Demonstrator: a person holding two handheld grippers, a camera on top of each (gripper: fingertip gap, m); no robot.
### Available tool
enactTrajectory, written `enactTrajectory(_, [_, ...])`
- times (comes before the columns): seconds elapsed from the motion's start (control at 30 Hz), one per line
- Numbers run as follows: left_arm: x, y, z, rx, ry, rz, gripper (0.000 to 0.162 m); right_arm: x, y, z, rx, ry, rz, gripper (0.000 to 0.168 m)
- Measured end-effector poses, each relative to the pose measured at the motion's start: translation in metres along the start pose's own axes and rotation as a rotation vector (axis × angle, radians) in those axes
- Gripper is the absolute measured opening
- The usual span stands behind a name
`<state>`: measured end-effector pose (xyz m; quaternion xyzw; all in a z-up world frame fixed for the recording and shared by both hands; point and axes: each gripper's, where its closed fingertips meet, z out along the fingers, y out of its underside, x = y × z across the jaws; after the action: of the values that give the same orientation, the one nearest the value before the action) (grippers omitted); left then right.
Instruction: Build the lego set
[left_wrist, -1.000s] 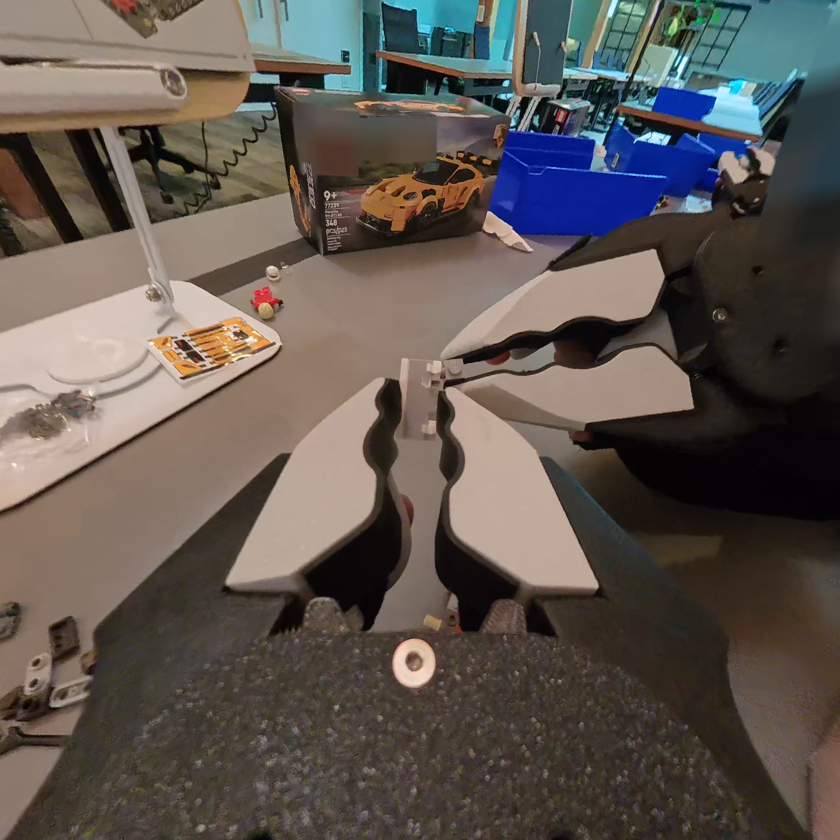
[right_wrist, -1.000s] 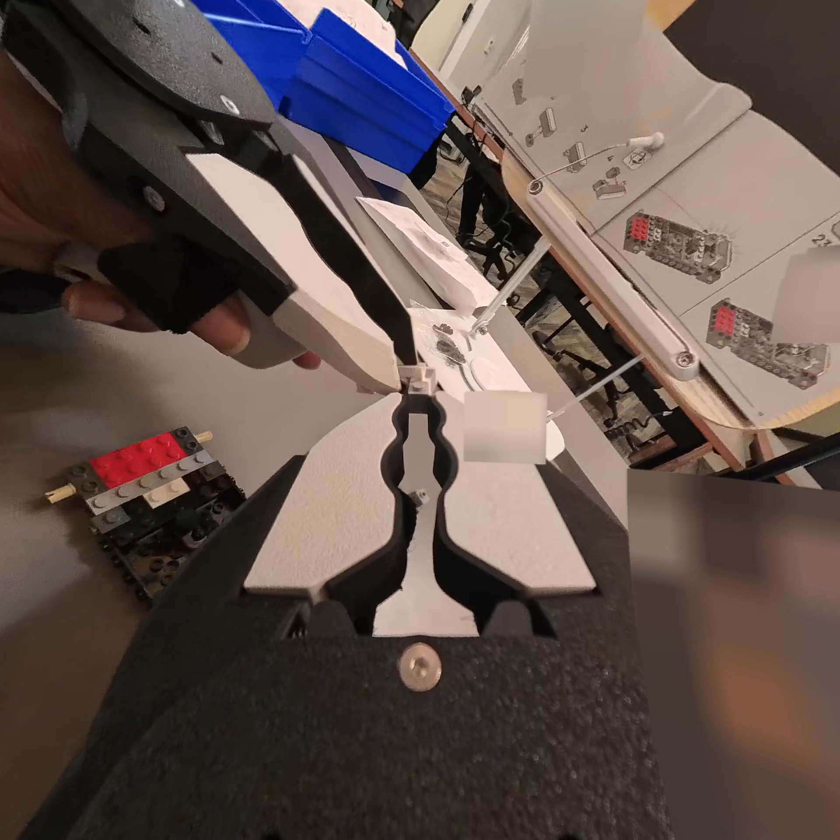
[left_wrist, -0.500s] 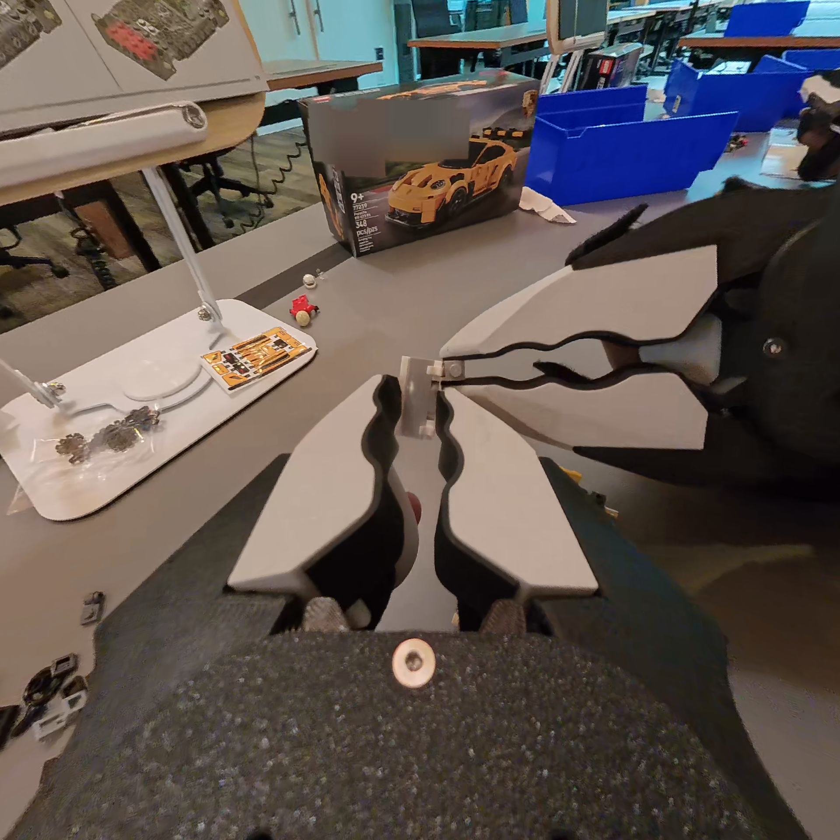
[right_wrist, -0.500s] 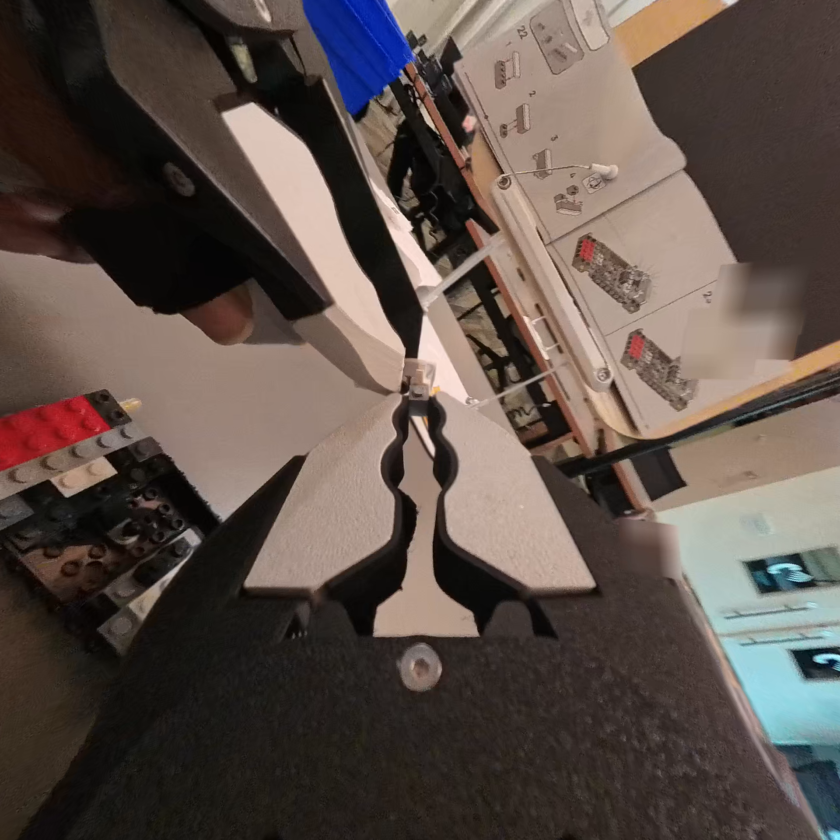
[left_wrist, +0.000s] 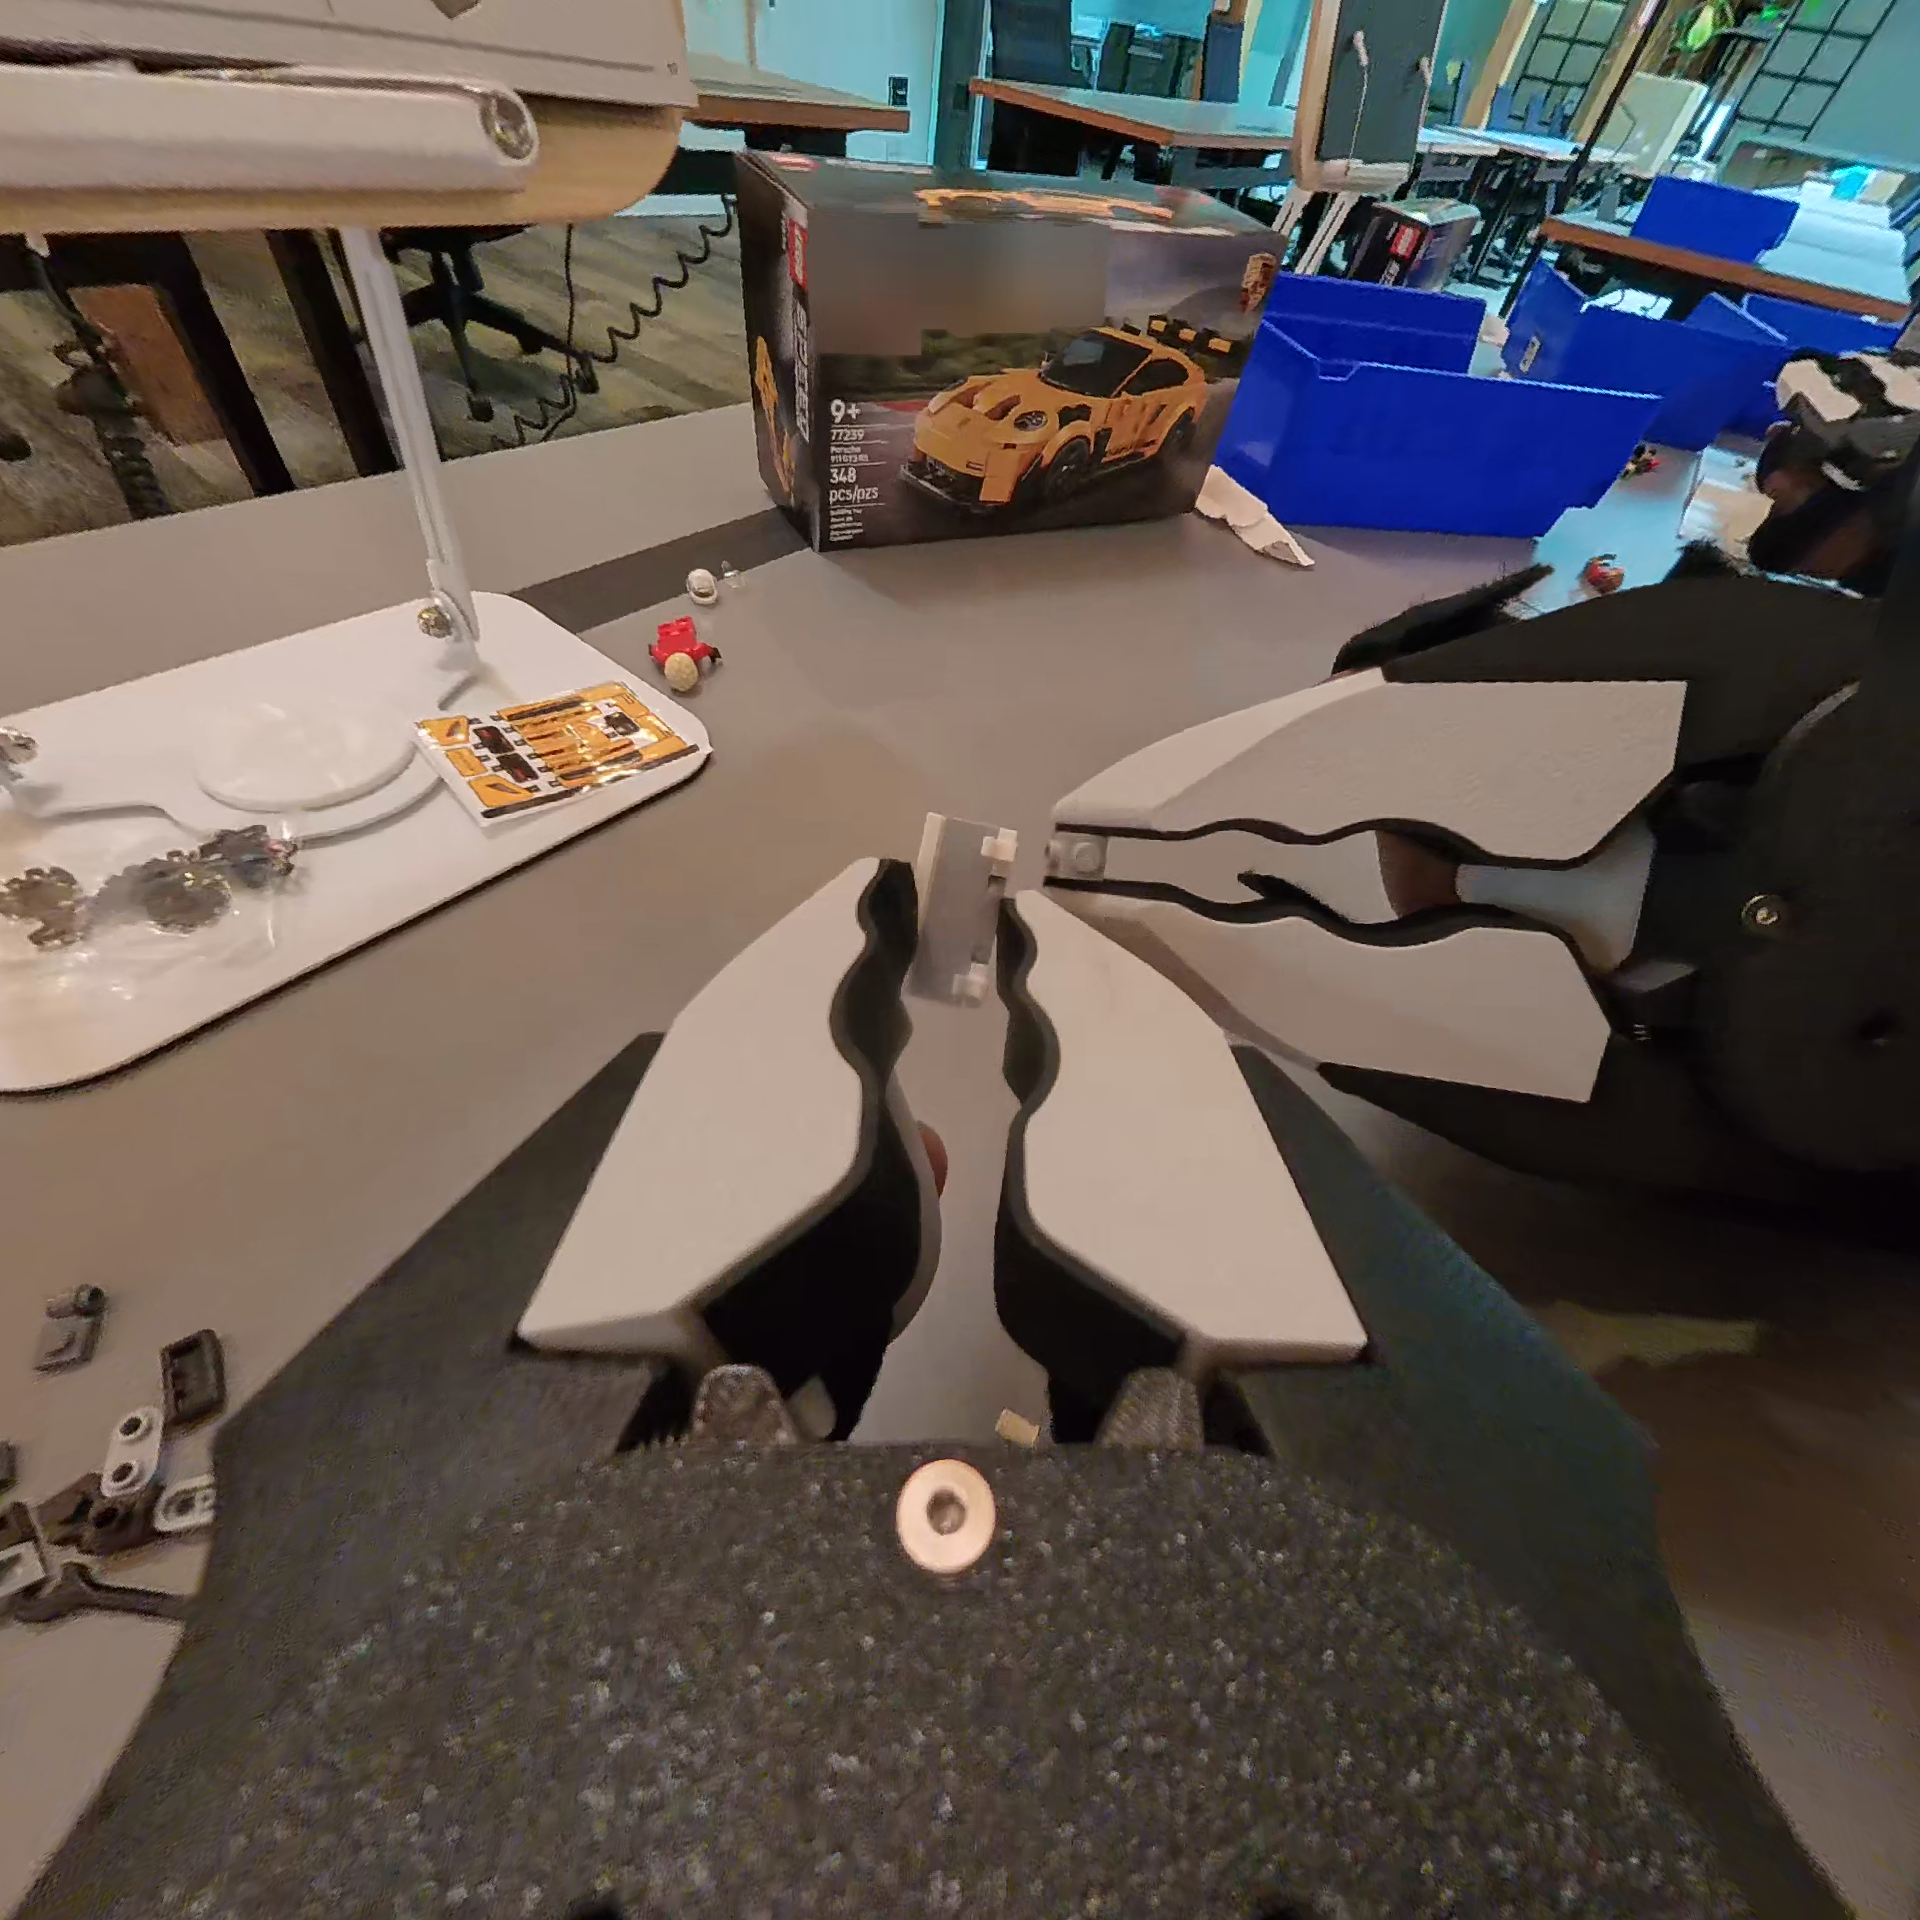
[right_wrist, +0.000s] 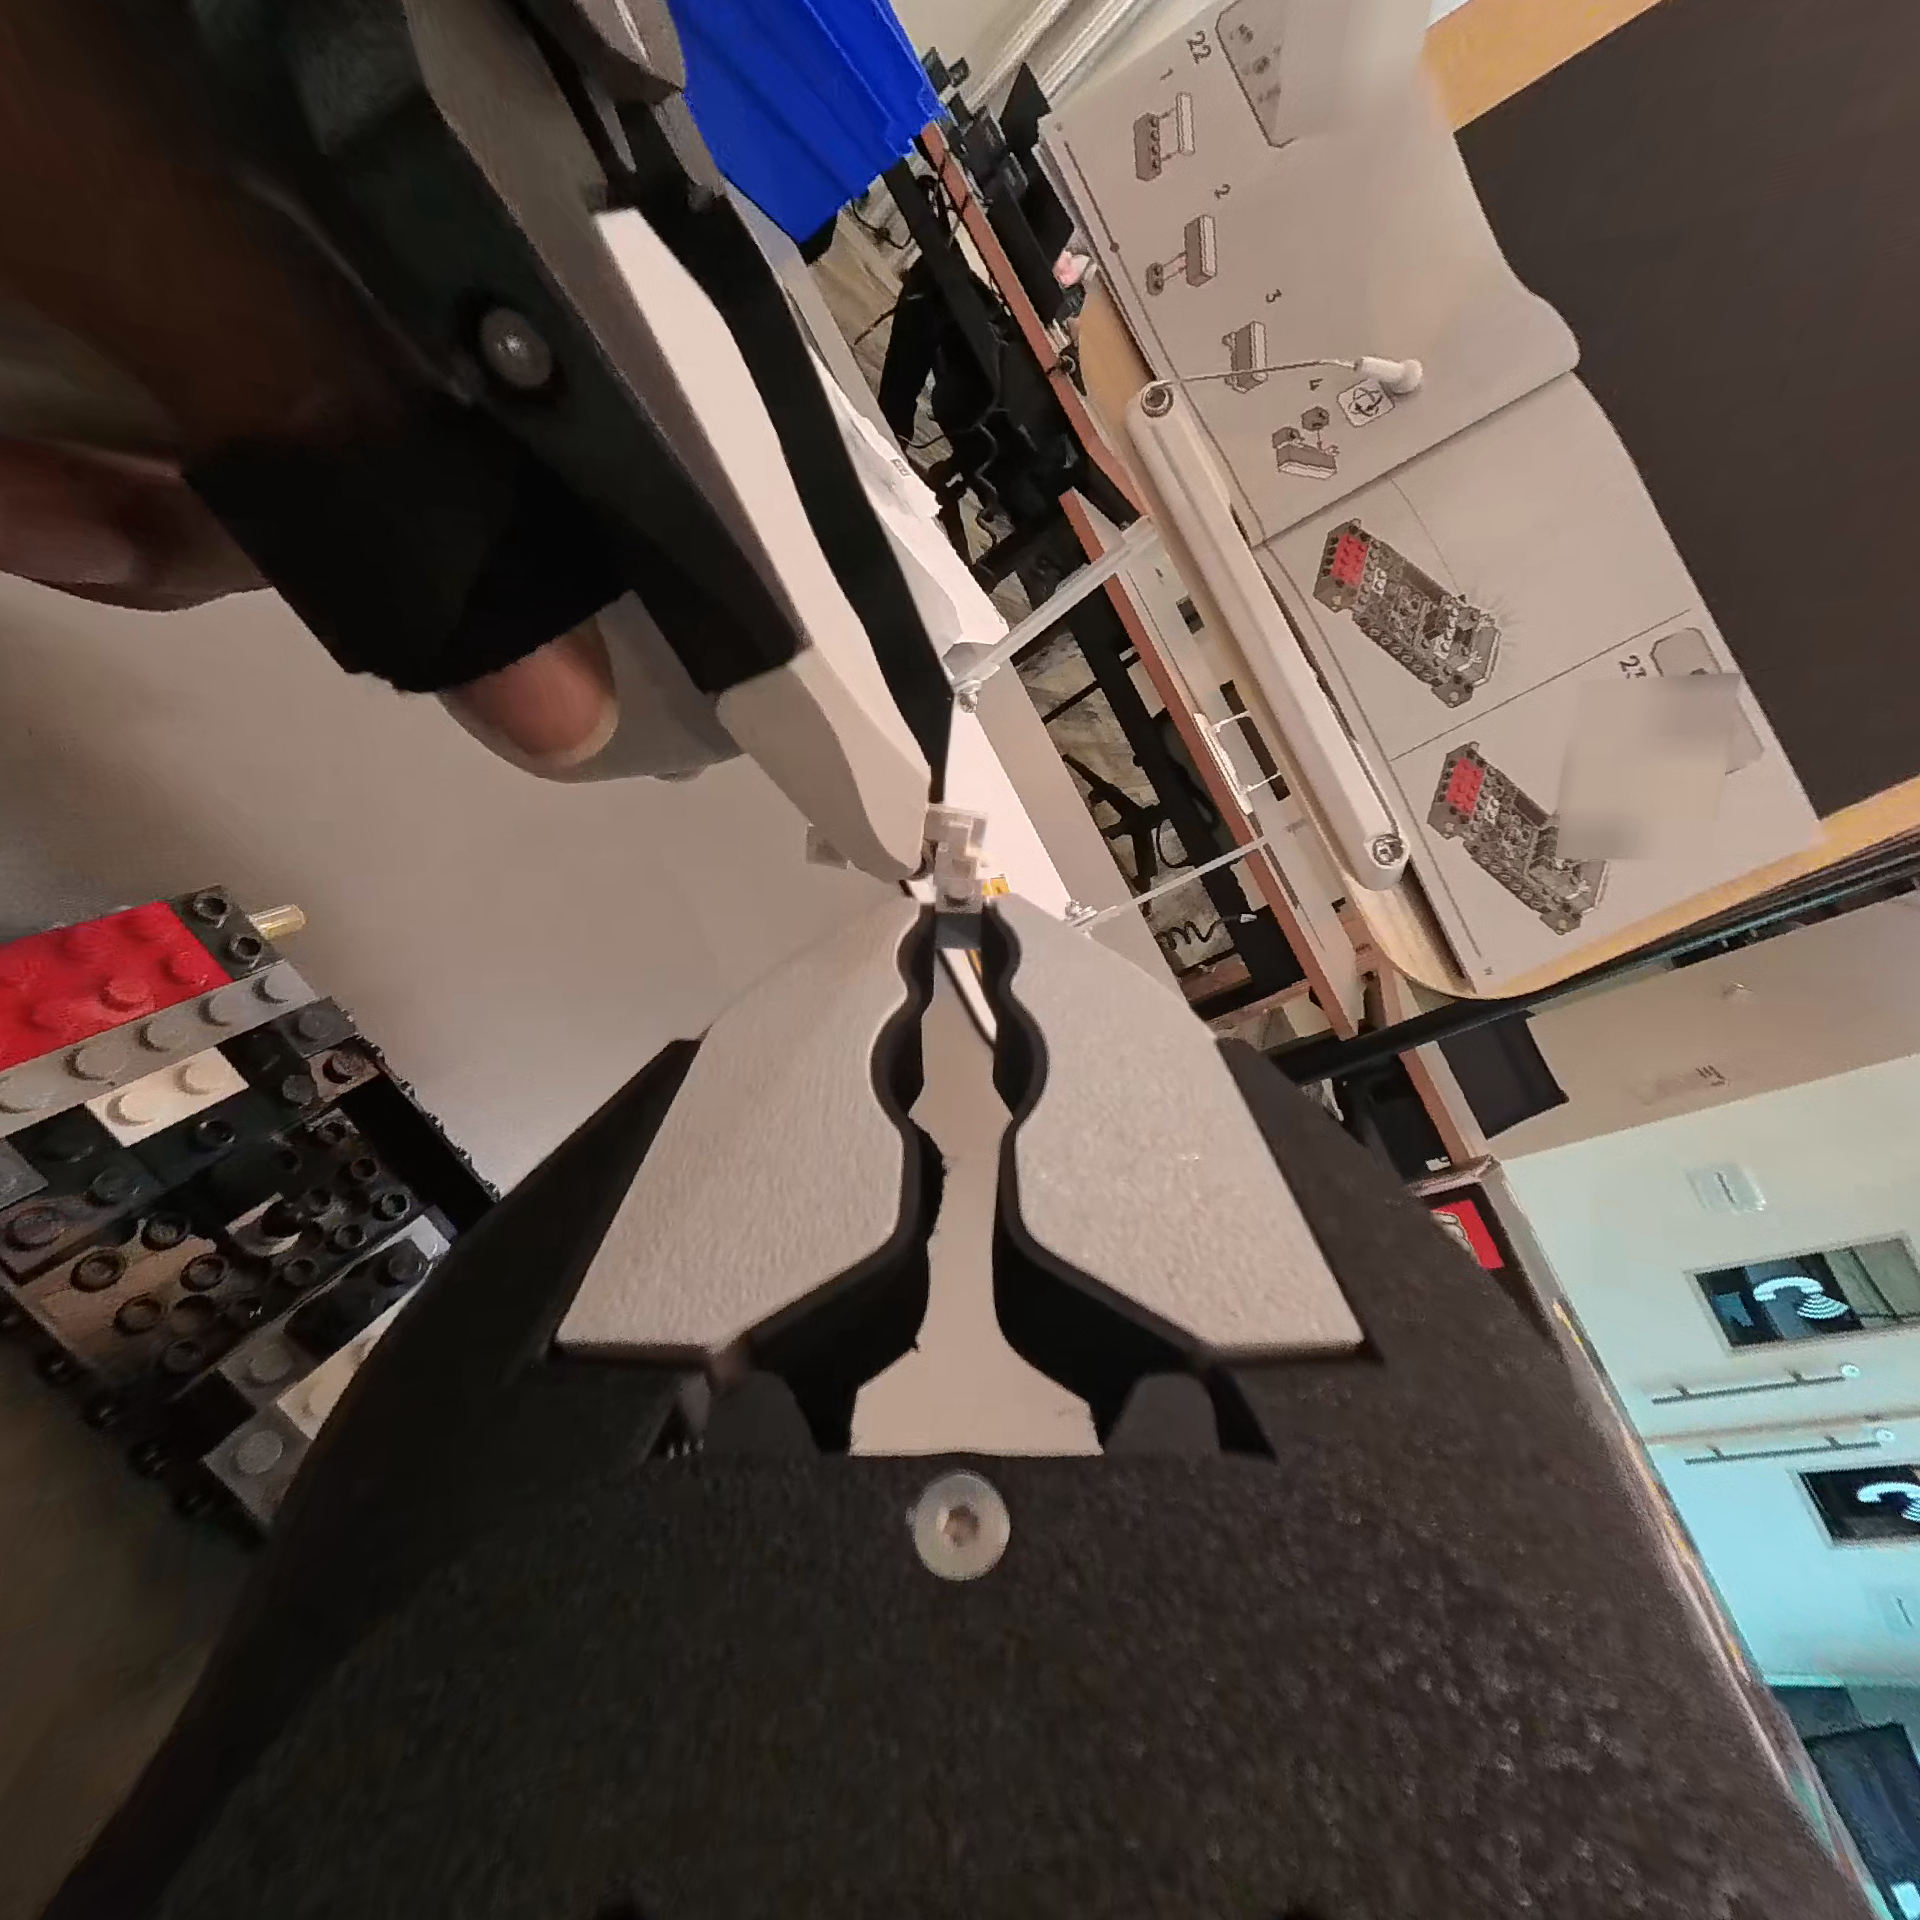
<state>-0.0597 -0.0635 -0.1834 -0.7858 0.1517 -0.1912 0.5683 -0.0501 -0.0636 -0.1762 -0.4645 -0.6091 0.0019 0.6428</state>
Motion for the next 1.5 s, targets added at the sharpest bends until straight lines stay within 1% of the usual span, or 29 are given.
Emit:
enactTrajectory(0.03, [0.000,0.001,0.000,-0.004,0.004,-0.003,0.016,0.000,0.001,0.000,-0.003,-0.001,-0.001,0.007])
enactTrajectory(0.2, [0.003,0.006,0.003,-0.027,0.010,0.016,0.016,-0.003,0.005,0.002,-0.025,-0.027,0.014,0.007])
enactTrajectory(0.4, [0.006,0.007,0.004,-0.018,0.008,0.058,0.016,-0.005,0.007,0.003,-0.036,-0.045,0.025,0.007])
enactTrajectory(0.6, [0.008,0.008,0.004,-0.011,0.046,0.047,0.017,-0.006,0.011,0.002,-0.041,-0.078,0.066,0.007])
enactTrajectory(0.8, [0.011,0.007,0.004,0.006,0.085,0.052,0.017,-0.006,0.012,0.000,-0.017,-0.144,0.185,0.007])
enactTrajectory(1.0, [0.014,0.007,0.003,0.018,0.195,-0.071,0.016,-0.007,0.012,-0.003,0.009,-0.231,0.310,0.007])
enactTrajectory(1.2, [0.015,0.008,0.003,0.027,0.203,-0.058,0.016,-0.010,0.013,-0.003,0.001,-0.274,0.363,0.007])
enactTrajectory(1.33, [0.016,0.006,0.002,0.037,0.183,0.002,0.016,-0.010,0.014,-0.004,-0.009,-0.285,0.389,0.007])
enactTrajectory(1.4, [0.018,0.006,0.002,0.037,0.169,0.047,0.015,-0.011,0.015,-0.004,-0.017,-0.288,0.390,0.007])
enactTrajectory(1.43, [0.026,0.007,0.000,0.035,0.221,0.057,0.000,-0.010,0.020,-0.002,-0.041,-0.271,0.383,0.007])
enactTrajectory(1.47, [0.039,0.014,0.001,-0.013,0.272,0.043,0.001,-0.010,0.015,-0.002,-0.008,-0.275,0.391,0.007])
enactTrajectory(1.5, [0.041,0.018,0.004,-0.024,0.237,0.098,0.000,-0.007,0.018,-0.002,-0.026,-0.254,0.361,0.007])
